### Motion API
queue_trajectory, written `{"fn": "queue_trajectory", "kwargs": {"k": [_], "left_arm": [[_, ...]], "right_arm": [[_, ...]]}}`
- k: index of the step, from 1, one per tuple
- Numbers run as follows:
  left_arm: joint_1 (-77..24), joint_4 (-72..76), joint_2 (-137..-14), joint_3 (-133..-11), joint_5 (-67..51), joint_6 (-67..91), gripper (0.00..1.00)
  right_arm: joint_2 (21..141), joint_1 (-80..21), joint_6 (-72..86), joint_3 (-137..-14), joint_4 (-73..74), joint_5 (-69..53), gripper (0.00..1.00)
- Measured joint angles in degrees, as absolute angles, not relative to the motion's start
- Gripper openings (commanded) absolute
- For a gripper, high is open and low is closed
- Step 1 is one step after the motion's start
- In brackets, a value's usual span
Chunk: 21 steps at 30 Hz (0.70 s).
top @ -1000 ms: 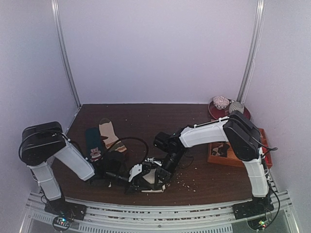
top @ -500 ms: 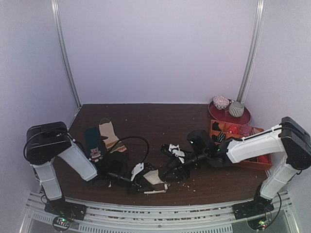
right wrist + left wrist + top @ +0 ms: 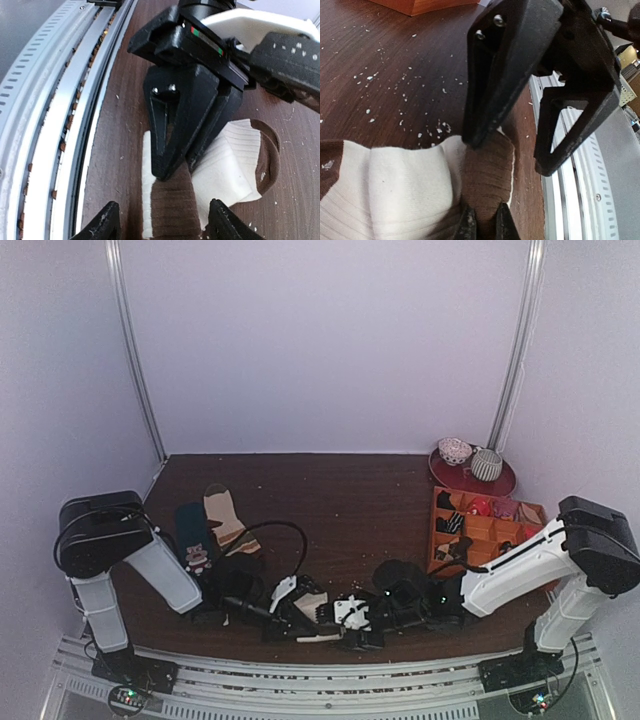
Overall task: Roll the socks
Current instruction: Roll a pair of socks at the center of the board.
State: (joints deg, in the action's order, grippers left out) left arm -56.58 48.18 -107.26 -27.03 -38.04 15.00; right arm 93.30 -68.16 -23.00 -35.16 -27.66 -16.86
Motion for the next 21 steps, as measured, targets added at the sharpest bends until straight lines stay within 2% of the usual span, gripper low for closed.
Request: {"fn": "queue_trajectory", "kwargs": {"k": [10,21], "left_arm": [[-56.6,48.2,-107.4,-27.0,-38.5,15.0,0.00],[-56.2,48.0,-108.1,-27.6,-40.4,15.0,0.00]], "right_arm": [[96.5,-69.9,-26.5,-34.7,-27.6,-10.6,0.54],[96.7,-71.8,-26.8,-34.9,-27.7,-6.9,0.27]]}}
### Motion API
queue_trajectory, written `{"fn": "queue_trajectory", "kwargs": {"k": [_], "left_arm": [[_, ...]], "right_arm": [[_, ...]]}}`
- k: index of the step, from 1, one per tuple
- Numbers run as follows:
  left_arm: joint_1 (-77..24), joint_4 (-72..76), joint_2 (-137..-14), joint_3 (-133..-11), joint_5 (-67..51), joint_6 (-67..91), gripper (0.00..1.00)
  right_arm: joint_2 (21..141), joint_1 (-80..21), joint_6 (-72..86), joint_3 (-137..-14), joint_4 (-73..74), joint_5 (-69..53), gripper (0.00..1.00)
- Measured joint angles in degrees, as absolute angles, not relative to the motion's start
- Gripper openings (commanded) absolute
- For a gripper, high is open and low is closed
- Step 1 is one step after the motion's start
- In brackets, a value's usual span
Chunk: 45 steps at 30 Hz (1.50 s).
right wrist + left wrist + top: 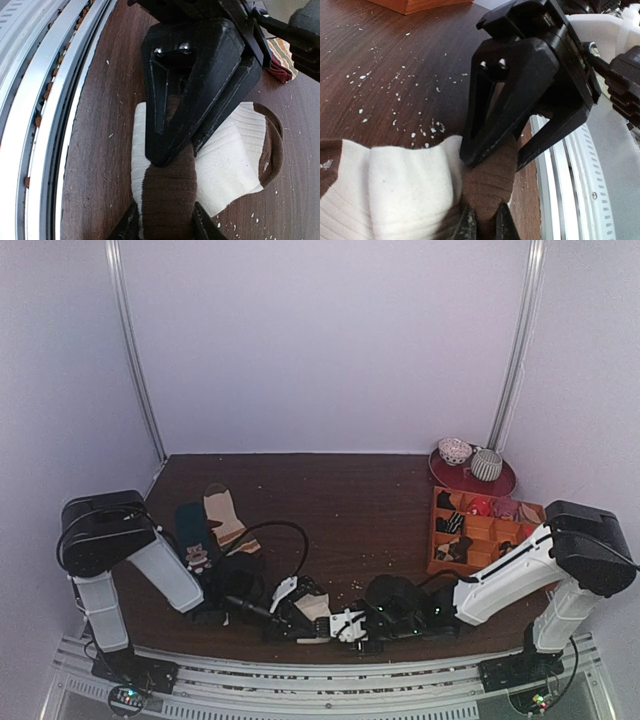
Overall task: Roll the socks
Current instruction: Roll a pair of socks at the center of the board.
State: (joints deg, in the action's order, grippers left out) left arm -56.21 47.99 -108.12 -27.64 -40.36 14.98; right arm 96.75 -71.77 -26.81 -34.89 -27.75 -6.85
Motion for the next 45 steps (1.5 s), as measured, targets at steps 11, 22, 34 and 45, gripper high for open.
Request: {"fn": "queue_trajectory", "kwargs": {"k": [11,22,34,45], "left_arm": [[-56.1,35.6,-100.4,-27.6,-34.0,8.6,0.43],[-56.6,28.8,-74.1,-17.7,-18.8,1.7,0.49],[-58.7,34.6,-77.4,-13.4,-20.3,1.2,0.50],[-60.3,37.7,-87.4,-18.2,-24.7,-0.6,0.45]], "right_arm": [[103.7,-69.1,-20.2,-50.1,-9.5,-15.8,0.21],[107.2,-63.7,-12.7,-59.7,7.4,-32.5,0.21],[121.4,-58.8,-7.5,-79.9,30.5,-47.2,0.21],[123.4,-57.6,-7.0,-81.1,33.5,-52.3,0.21]]}}
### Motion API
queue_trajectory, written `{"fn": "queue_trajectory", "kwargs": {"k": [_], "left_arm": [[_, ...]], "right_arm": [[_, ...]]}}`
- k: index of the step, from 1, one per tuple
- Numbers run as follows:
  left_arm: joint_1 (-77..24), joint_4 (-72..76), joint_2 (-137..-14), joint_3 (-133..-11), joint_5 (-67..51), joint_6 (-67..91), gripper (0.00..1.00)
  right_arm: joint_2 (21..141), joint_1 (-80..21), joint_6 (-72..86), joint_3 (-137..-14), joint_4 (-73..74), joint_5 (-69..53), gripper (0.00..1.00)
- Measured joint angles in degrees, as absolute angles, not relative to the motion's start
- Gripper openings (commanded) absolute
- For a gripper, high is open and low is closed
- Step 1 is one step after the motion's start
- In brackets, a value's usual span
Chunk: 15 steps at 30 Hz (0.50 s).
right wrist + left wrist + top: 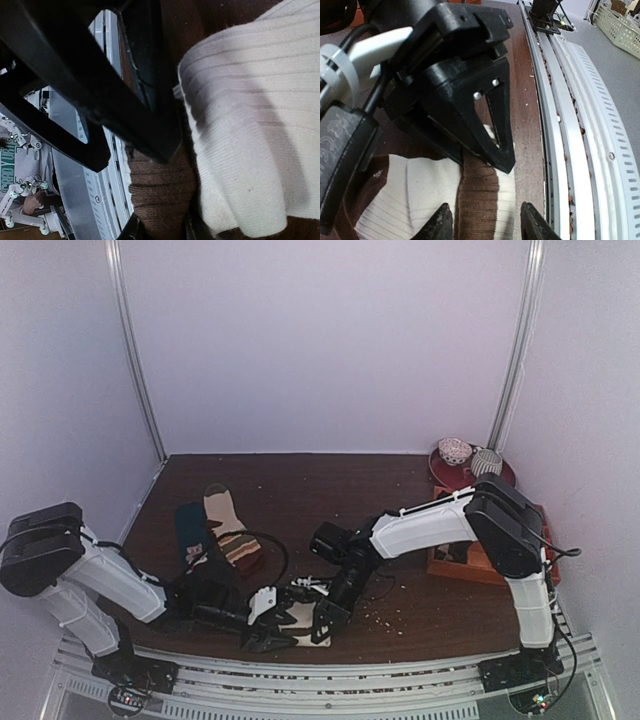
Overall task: Roll the socks
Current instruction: Roll a pair of socks at the center of the board.
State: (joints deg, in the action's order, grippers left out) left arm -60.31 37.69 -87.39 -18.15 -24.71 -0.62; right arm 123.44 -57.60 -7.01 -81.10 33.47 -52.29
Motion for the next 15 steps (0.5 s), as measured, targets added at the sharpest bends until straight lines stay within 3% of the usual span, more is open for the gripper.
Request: {"fn": "queue_trajectory", "kwargs": {"k": [6,11,15], "left_arm": [[-61.3,37.7,-89.3,-18.5,-25.7,-0.7,0.43],[-62.2,38.2,-89.6,-18.3,-25.6,-0.1,0.34],[-62.2,39.4,-91.3,-18.3,-25.6,0.3,0.35]], "right_arm": [[124.2,-56.4,-6.2,-81.1,33.7,-54.8,0.20],[124.4,-55.9,-5.3,-81.1,34.0,-55.6,0.20],[124.5,-55.9,-4.1,-81.1,33.9,-55.9,0.20]]}}
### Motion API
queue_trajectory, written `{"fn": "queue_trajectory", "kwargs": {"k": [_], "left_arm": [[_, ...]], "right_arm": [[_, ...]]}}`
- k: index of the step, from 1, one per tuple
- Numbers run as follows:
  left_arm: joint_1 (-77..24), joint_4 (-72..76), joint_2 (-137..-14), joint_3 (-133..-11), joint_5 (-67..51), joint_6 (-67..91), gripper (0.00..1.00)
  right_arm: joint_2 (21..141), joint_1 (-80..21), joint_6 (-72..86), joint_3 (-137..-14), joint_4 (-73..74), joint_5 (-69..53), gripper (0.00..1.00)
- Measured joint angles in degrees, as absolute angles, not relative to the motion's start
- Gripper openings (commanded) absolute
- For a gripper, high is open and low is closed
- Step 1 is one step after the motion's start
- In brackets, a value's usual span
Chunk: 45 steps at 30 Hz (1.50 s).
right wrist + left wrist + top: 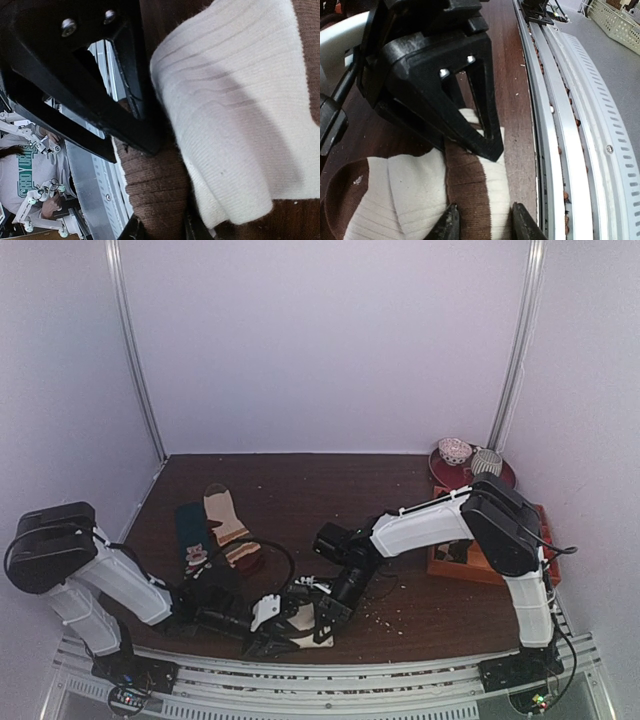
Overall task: Roll the socks
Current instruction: Roll a pair of socks at the center of the board.
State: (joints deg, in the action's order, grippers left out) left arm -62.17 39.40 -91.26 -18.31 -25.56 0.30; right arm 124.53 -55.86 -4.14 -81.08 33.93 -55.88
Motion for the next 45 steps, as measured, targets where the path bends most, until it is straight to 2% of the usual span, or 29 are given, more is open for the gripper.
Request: {"fn": "queue_trajectory", "kwargs": {"k": [3,4,6,8,9,11,15,18,21,23,28,34,42,43,45], "left_arm": [[-62.4,40.5,-92.7,-18.4,-25.4,0.5,0.35],[-62.5,40.7,-93.2,-18.5,-25.2,0.6,0.32],[-62.8,41.1,-94.3,-18.8,-24.9,0.8,0.21],[-62.8,41.3,-95.3,-19.4,-25.0,1.2,0.02],[-62.8,41.5,-95.7,-19.7,-25.3,1.5,0.00],[-62.9,42.0,-96.2,-20.3,-26.0,1.4,0.00],[-63.0,42.1,-96.4,-20.5,-26.0,1.6,0.00],[-63.2,42.0,-96.2,-20.5,-25.5,1.6,0.00],[-63.4,42.0,-96.2,-20.6,-25.1,1.8,0.00],[-63.4,42.0,-96.2,-20.6,-24.9,1.9,0.00],[-63.5,42.0,-96.1,-20.6,-24.6,2.1,0.00],[-63.6,42.0,-96.1,-20.6,-24.5,2.3,0.00],[-63.6,42.0,-96.1,-20.6,-24.5,2.5,0.00],[-63.6,42.0,-96.1,-20.6,-24.5,2.5,0.00],[-63.6,42.0,-96.1,-20.6,-24.5,2.5,0.00]], "right_arm": [[124.5,-55.8,-3.5,-81.0,33.9,-56.1,0.20],[124.5,-55.8,-3.2,-80.9,33.9,-56.2,0.20],[124.6,-55.8,-2.9,-80.9,34.0,-56.2,0.20],[124.6,-55.7,-2.6,-80.7,34.1,-56.5,0.20],[124.6,-55.6,-2.5,-80.6,34.4,-56.7,0.20],[124.5,-55.5,-2.3,-80.3,35.0,-57.0,0.20],[123.9,-55.1,-0.7,-79.1,33.7,-57.6,0.34],[121.8,-54.9,1.0,-77.4,31.4,-56.3,0.38],[118.6,-53.9,3.1,-75.3,28.2,-52.2,0.47],[116.3,-52.4,4.4,-74.1,25.9,-49.1,0.49],[112.3,-49.3,6.7,-74.9,20.1,-41.1,0.41],[117.9,-52.3,6.8,-82.5,18.6,-33.9,0.41],[120.6,-57.6,6.8,-83.2,18.3,-29.3,0.40],[120.6,-58.1,6.8,-83.2,18.3,-28.5,0.36],[120.7,-58.8,6.4,-83.2,18.4,-26.8,0.17]]}}
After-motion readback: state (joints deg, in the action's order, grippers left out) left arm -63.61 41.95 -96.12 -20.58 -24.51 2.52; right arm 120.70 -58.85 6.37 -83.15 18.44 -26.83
